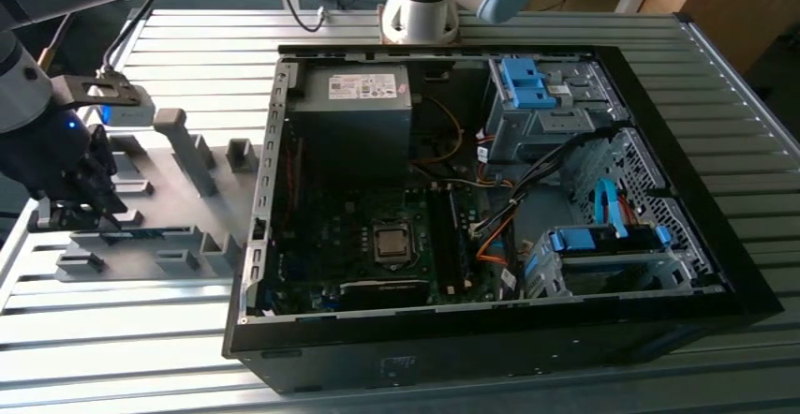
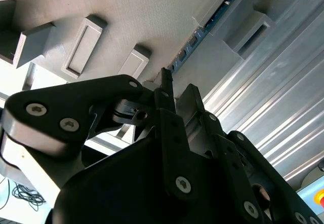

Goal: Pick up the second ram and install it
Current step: 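Pick up the second ram and move it above second insertion slot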

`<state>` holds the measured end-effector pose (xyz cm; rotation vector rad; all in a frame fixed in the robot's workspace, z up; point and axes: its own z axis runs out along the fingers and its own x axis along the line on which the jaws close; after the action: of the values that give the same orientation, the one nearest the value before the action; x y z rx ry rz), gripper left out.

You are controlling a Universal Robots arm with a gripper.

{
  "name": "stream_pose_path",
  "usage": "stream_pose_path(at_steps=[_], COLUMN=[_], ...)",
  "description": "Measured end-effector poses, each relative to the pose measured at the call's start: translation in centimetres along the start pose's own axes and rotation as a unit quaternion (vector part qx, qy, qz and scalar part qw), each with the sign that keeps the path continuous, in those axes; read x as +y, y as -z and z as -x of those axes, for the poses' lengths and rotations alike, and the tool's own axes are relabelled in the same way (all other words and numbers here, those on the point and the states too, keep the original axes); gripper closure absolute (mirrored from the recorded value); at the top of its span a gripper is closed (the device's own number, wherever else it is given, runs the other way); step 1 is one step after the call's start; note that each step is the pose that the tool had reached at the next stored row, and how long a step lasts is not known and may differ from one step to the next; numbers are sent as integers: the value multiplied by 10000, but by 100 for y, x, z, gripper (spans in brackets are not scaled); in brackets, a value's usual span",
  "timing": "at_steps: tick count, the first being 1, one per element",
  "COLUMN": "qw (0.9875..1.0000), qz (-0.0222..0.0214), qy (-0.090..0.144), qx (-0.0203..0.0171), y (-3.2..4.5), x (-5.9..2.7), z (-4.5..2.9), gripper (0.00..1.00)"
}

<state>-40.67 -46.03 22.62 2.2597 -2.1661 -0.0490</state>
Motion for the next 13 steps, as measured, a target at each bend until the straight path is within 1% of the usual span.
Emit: stream_pose_path(at_steps=[5,10,13], qw=[10000,10000,10000], qz=[1,2,2], qy=[0,1,24], qx=[1,1,1], y=[-37,-109,-140], x=[-2,-4,-4], z=[-2,-7,-15], gripper=[69,69,69])
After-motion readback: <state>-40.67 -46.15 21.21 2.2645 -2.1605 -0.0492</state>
